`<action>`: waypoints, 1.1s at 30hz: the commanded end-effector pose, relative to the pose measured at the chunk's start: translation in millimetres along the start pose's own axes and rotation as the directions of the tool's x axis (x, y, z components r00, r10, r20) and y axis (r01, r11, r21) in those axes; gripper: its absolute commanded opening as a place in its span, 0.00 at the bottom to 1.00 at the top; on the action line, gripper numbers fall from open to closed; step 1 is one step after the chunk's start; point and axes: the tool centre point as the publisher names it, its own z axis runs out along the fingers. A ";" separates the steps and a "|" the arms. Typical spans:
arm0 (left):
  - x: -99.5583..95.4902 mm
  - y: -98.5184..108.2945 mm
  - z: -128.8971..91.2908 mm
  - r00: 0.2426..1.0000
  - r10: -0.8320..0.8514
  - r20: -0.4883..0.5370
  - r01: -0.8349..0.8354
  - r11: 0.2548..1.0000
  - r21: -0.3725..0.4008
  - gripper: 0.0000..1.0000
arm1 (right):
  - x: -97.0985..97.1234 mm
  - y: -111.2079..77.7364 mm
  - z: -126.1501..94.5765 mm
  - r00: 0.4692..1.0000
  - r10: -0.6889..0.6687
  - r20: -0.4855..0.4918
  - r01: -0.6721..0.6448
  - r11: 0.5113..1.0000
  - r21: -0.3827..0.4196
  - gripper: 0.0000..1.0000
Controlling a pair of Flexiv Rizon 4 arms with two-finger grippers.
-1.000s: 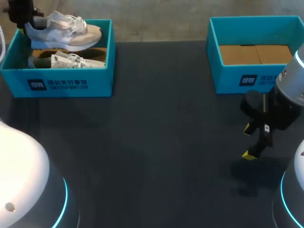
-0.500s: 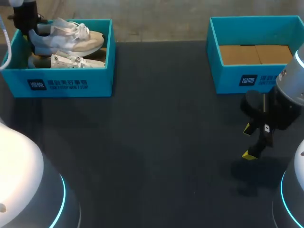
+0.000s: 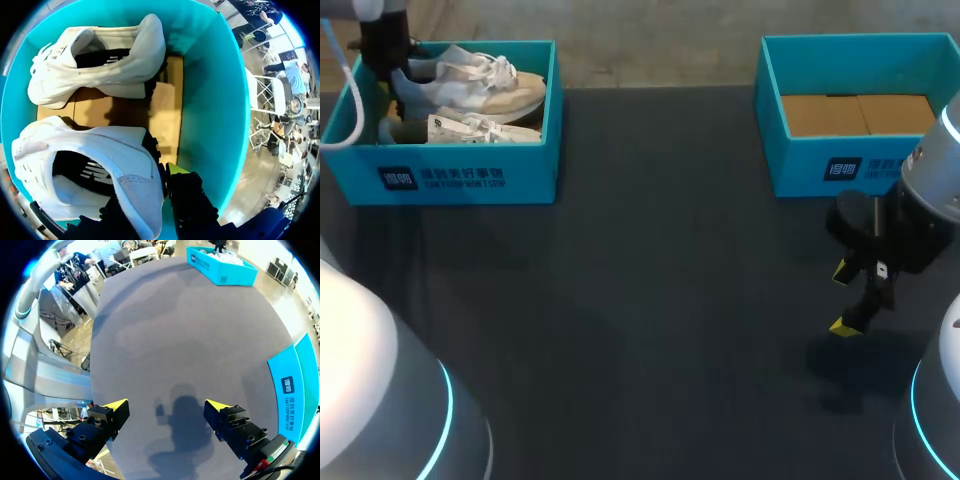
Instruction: Take the shoe out of the shoebox, open the shoe tongue, remove and reinsert the insole, then place the shoe into the shoebox
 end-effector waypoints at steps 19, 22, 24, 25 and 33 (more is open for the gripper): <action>3.5 -0.8 24.6 0.999 0.028 -0.026 -0.027 0.999 0.027 0.00 | 1.3 -0.6 0.7 1.000 0.001 0.003 -0.001 1.000 0.000 1.00; 1.7 -0.6 27.6 0.999 0.035 -0.030 -0.034 0.999 0.027 0.00 | 1.3 -0.6 0.7 1.000 0.001 0.003 -0.001 1.000 0.000 1.00; 1.2 -0.1 28.5 0.999 0.037 -0.025 -0.036 0.999 0.030 0.00 | 1.3 -0.6 0.7 1.000 0.001 0.003 -0.001 1.000 0.000 1.00; 0.9 0.3 29.2 0.999 0.036 -0.018 -0.035 0.999 0.034 0.00 | 1.3 -0.6 0.7 1.000 0.001 0.003 -0.001 1.000 0.000 1.00; -3.2 5.3 32.2 0.999 0.036 0.002 -0.036 0.999 0.039 0.13 | 1.3 -0.6 0.7 1.000 0.001 0.003 -0.001 1.000 0.000 1.00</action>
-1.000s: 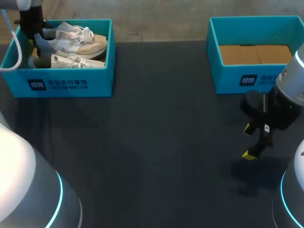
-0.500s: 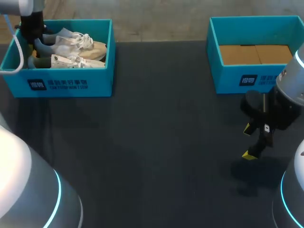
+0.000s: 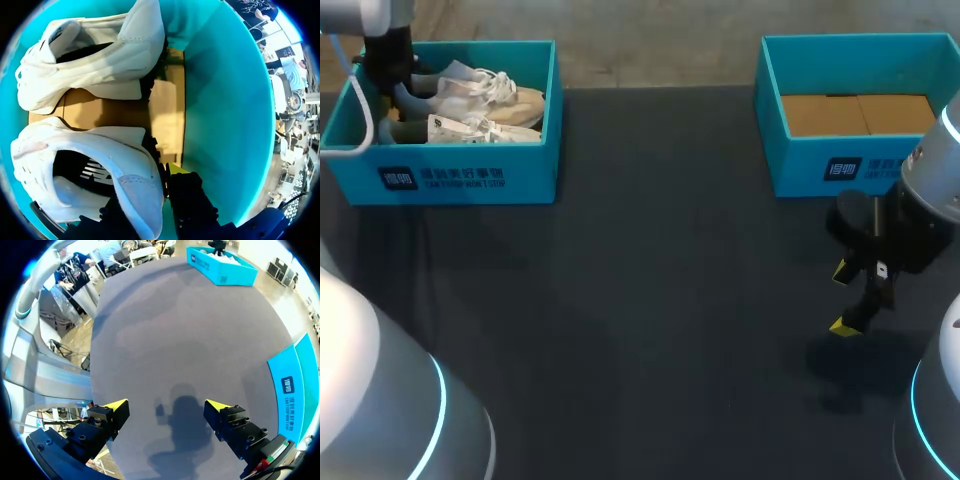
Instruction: Take the shoe out of the shoebox, open the shoe tongue, remove and reinsert the insole, then place the shoe into the shoebox
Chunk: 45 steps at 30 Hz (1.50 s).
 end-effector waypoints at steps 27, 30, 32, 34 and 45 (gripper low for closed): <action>-1.6 11.8 -33.3 0.992 -0.006 0.123 0.005 1.000 0.004 0.92 | 1.3 -0.6 0.7 1.000 0.001 0.003 -0.001 1.000 0.000 1.00; -3.4 9.9 -42.8 0.989 0.002 0.150 -0.003 1.000 0.002 0.92 | 1.3 -0.6 0.7 1.000 0.001 0.003 -0.001 1.000 0.000 1.00; -4.3 8.7 -49.6 0.986 0.007 0.165 -0.007 1.000 -0.003 0.92 | 1.3 -0.6 0.7 1.000 0.001 0.003 -0.001 1.000 0.000 1.00; -5.2 7.2 -56.5 0.984 0.014 0.176 -0.012 1.000 -0.013 0.92 | 1.3 -0.6 0.7 1.000 0.001 0.003 -0.001 1.000 0.000 1.00; -1.5 -7.3 -98.4 0.975 0.037 0.219 -0.023 0.997 -0.069 1.00 | 1.3 -0.6 0.7 1.000 0.001 0.003 -0.001 1.000 0.000 1.00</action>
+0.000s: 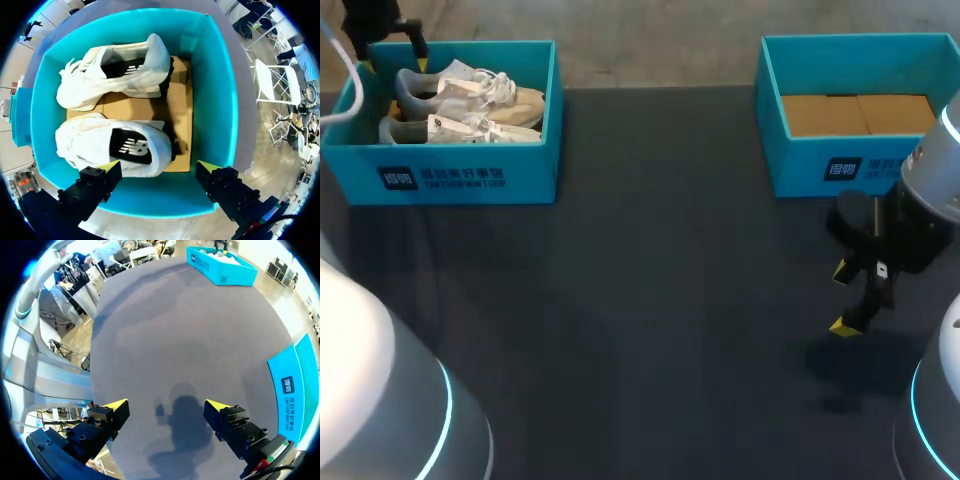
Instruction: Take the shoe out of the shoebox, open the shoe tongue, remove and reinsert the insole, then place the shoe into the shoebox
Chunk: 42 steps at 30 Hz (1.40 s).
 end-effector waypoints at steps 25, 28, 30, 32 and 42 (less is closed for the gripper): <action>10.0 -54.2 -62.3 1.000 0.001 -0.006 -0.001 0.997 -0.079 1.00 | 1.3 -0.6 0.7 1.000 0.001 0.003 -0.001 1.000 0.000 1.00; 12.7 -91.2 -76.7 1.000 0.016 -0.002 -0.016 0.997 -0.072 1.00 | 1.3 -0.6 0.7 1.000 0.001 0.003 -0.001 1.000 0.000 1.00; 13.0 -99.0 -75.5 1.000 0.022 0.002 -0.022 0.998 -0.052 1.00 | 1.3 -0.6 0.7 1.000 0.001 0.003 -0.001 1.000 0.000 1.00; 12.2 -104.7 -73.2 1.000 0.021 0.000 -0.021 0.999 -0.039 1.00 | 1.3 -0.6 0.7 1.000 0.001 0.003 -0.001 1.000 0.000 1.00; 6.7 -149.8 -61.8 0.998 0.060 -0.011 -0.061 0.998 -0.025 1.00 | 1.3 -0.6 0.7 1.000 0.001 0.003 -0.001 1.000 0.000 1.00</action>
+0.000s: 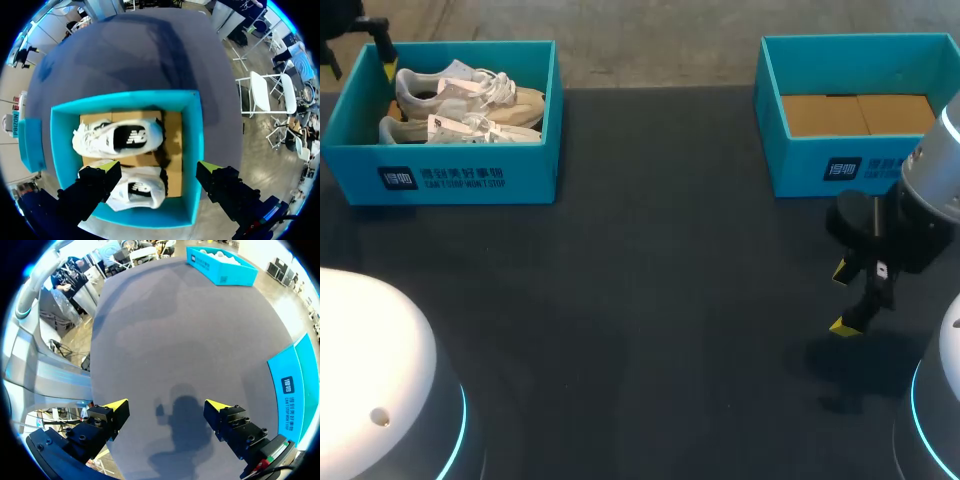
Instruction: Take the shoe out of the shoebox, open the shoe tongue, remove and reinsert the insole, then place the shoe into the shoebox
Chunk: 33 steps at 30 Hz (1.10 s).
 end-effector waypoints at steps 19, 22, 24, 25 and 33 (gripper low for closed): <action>-1.2 -44.0 57.1 0.996 -0.010 -0.090 0.001 0.995 -0.103 1.00 | 1.3 -0.7 0.7 1.000 0.001 0.003 -0.001 1.000 0.000 1.00; -0.5 -39.5 61.9 0.996 -0.016 -0.092 0.006 0.994 -0.108 1.00 | 1.3 -0.7 0.7 1.000 0.001 0.003 -0.001 1.000 0.000 1.00; -0.5 -35.8 63.1 0.995 -0.017 -0.094 0.007 0.994 -0.111 1.00 | 1.3 -0.7 0.7 1.000 0.001 0.003 -0.001 1.000 0.000 1.00; -0.6 -33.9 63.5 0.995 -0.019 -0.094 0.008 0.994 -0.112 1.00 | 1.3 -0.7 0.7 1.000 0.001 0.003 -0.001 1.000 0.000 1.00; -7.6 -22.4 70.4 0.995 -0.025 -0.093 0.015 0.994 -0.112 1.00 | 1.3 -0.7 0.7 1.000 0.001 0.003 -0.001 1.000 0.000 1.00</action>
